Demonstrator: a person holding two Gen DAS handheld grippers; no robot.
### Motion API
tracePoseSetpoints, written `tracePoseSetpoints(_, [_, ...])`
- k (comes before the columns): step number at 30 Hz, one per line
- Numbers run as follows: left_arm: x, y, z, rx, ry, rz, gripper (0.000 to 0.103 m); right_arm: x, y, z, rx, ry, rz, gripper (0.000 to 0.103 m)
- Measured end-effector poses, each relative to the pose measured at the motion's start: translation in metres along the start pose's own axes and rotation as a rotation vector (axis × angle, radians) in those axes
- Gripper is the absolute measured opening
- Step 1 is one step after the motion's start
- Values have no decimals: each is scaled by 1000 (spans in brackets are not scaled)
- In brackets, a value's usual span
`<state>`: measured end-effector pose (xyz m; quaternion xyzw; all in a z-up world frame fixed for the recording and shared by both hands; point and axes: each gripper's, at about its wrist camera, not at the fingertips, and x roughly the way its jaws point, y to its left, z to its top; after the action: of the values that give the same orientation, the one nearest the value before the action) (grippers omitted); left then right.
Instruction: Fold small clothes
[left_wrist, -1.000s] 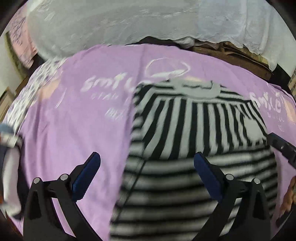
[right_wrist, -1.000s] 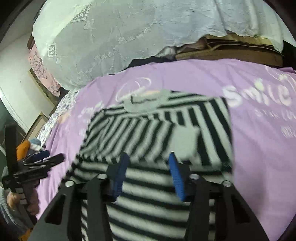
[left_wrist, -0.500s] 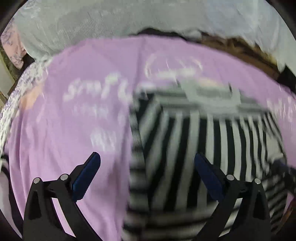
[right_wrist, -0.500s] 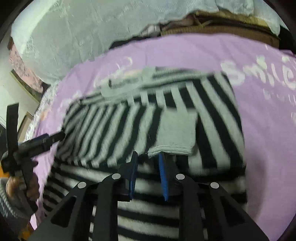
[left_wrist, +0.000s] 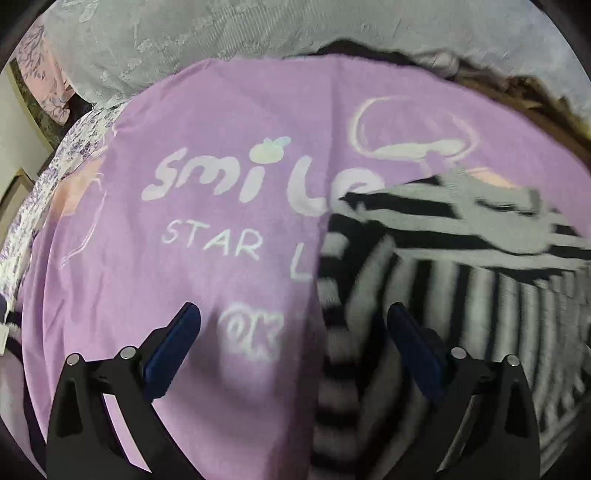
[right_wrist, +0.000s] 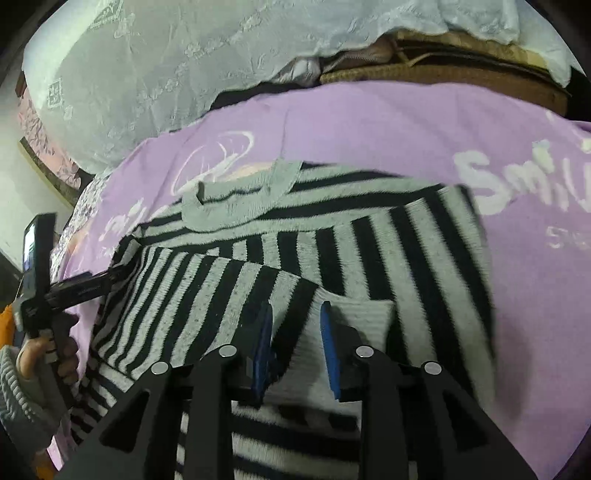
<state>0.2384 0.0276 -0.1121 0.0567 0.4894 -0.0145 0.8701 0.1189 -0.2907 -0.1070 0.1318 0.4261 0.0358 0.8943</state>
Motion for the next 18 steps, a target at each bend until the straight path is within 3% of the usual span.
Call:
tracePoseSetpoints(3, [-11, 2, -24, 14, 32, -57, 99, -7, -6, -18, -4, 21, -27, 45])
tracePoseSetpoints(5, [1, -5, -51, 83, 78, -22, 99, -1, -12, -32, -2, 42, -44, 45])
tracePoseSetpoints(6, [-3, -5, -59, 82, 35, -10, 99, -3, -11, -36, -14, 28, -55, 46])
tracePoseSetpoints(8, [-11, -8, -61, 82, 64, 9, 99, -10, -4, -34, -19, 51, -98, 48])
tracePoseSetpoints(10, [-27, -4, -56, 74, 82, -15, 99, -29, -1, -34, 4, 22, -74, 49])
tracePoseSetpoints(13, [-65, 9, -62, 69, 16, -48, 99, -68, -4, -43, -15, -30, -81, 57])
tracePoseSetpoints(18, [-93, 32, -118, 53, 88, -79, 99, -104, -33, -84, 69, -8, -90, 58])
